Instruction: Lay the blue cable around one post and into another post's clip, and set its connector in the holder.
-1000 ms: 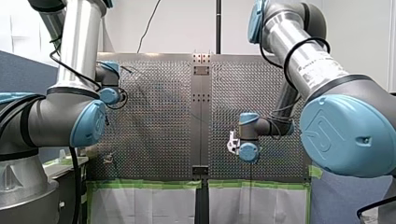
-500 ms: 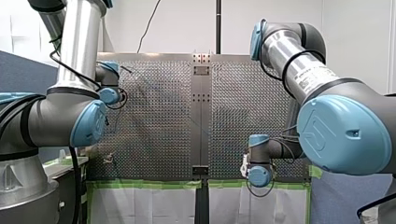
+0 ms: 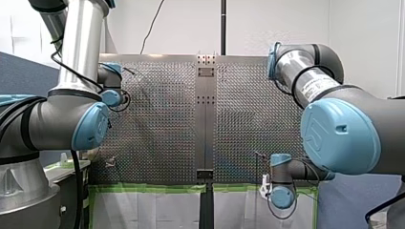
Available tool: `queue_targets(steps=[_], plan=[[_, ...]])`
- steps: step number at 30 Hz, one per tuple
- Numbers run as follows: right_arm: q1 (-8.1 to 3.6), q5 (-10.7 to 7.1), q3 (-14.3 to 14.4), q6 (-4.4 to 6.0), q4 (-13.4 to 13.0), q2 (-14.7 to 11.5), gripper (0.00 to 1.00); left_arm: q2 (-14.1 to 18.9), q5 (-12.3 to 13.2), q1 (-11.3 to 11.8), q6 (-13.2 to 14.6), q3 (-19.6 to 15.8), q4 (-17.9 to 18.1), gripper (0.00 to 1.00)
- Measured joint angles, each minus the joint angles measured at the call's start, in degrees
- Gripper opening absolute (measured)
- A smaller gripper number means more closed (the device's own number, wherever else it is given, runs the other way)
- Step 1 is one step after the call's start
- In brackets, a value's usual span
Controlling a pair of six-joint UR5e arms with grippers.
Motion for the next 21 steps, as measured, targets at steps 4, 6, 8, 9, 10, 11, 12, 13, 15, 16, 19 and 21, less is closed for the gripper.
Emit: queue_targets(steps=[4,6,8,9,10,11,12,13,15,16,19,21], plan=[[-2.06,-2.05,-2.0,0.13,-1.0,1.9,0.0,0.0,0.0,-0.1,0.0,0.0,-0.1,1.0],[-3.17,-3.18,-2.9,0.34,-1.8,2.3,0.0,0.0,0.0,-0.1,0.0,0.0,-0.1,1.0],[-4.24,-4.23,-3.5,0.88,-2.7,2.7,0.0,0.0,0.0,-0.1,0.0,0.0,-0.1,1.0],[-4.68,-4.69,-3.8,1.22,-3.1,2.9,0.0,0.0,0.0,-0.1,0.0,0.0,-0.1,1.0],[-5.16,-5.16,-4.0,1.61,-3.5,3.2,0.0,0.0,0.0,-0.1,0.0,0.0,-0.1,1.0],[-5.8,-5.8,-4.3,2.17,-4.0,3.7,0.0,0.0,0.0,-0.1,0.0,0.0,-0.1,1.0],[-6.27,-6.27,-4.6,2.6,-4.3,4.1,0.0,0.0,0.0,-0.1,0.0,0.0,-0.1,1.0],[-6.72,-6.72,-4.8,3.03,-4.6,4.5,0.0,0.0,0.0,-0.1,0.0,0.0,-0.1,1.0],[-7.71,-7.7,-5.3,3.85,-5.0,5.4,0.0,0.0,0.0,-0.1,0.0,0.0,-0.1,1.0],[-8.14,-8.13,-5.4,4.09,-5.1,5.8,0.0,0.0,0.0,-0.1,0.0,0.0,-0.1,1.0],[-9.63,-9.62,-5.9,4.57,-5.4,7.3,0.0,0.0,0.0,-0.1,0.0,0.0,-0.1,1.0],[-10.73,-10.74,-6.6,4.77,-5.2,8.4,0.0,0.0,0.0,-0.1,0.0,0.0,-0.1,1.0]])
